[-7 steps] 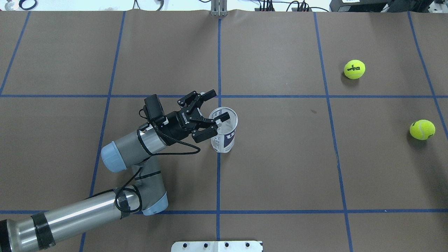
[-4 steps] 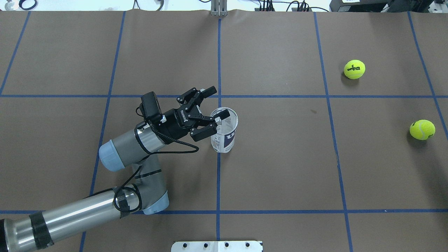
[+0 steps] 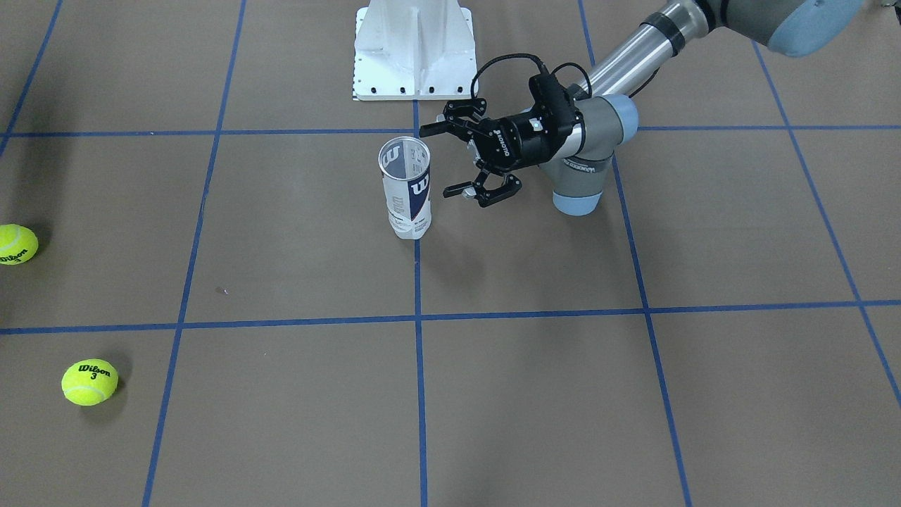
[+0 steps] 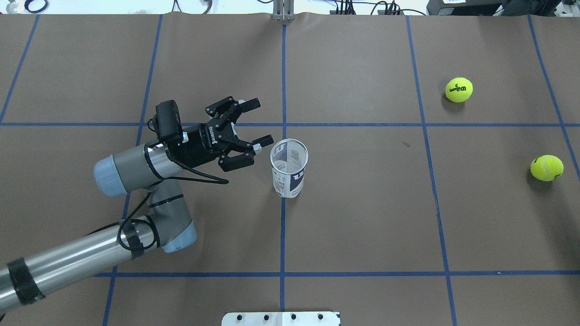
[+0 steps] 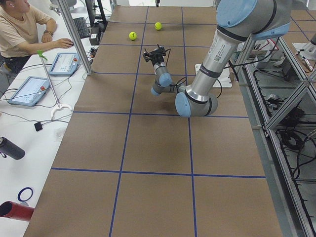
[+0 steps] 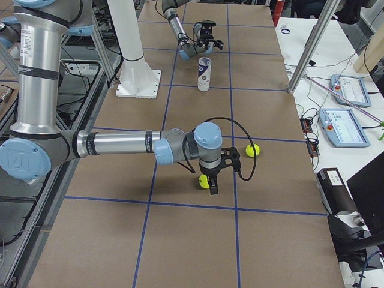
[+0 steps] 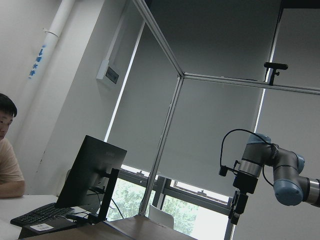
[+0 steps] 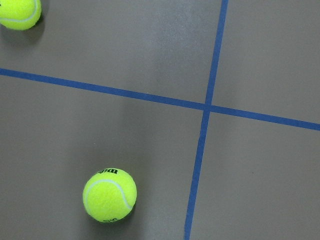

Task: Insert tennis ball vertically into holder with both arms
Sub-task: 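Withdraw the left gripper from the holder toward the robot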

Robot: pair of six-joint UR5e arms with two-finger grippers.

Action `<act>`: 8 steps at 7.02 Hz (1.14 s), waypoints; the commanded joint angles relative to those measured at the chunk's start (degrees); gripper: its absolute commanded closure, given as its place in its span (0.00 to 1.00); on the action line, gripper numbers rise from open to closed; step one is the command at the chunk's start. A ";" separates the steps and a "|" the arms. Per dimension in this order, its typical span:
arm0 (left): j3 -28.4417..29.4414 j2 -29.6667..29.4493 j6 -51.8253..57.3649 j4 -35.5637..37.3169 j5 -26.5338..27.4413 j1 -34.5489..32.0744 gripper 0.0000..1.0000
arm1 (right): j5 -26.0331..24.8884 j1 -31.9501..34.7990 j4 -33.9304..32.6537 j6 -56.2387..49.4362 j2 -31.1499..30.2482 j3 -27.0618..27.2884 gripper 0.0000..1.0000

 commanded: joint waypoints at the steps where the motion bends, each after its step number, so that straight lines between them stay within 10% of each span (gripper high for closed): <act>1: -2.90 1.96 0.35 6.66 -10.61 -4.08 0.00 | 0.00 -0.01 0.00 0.00 0.00 0.00 0.00; 8: -5.90 4.61 8.44 15.66 -19.79 -0.40 0.00 | 0.00 -0.01 0.00 0.00 -0.09 -0.09 0.00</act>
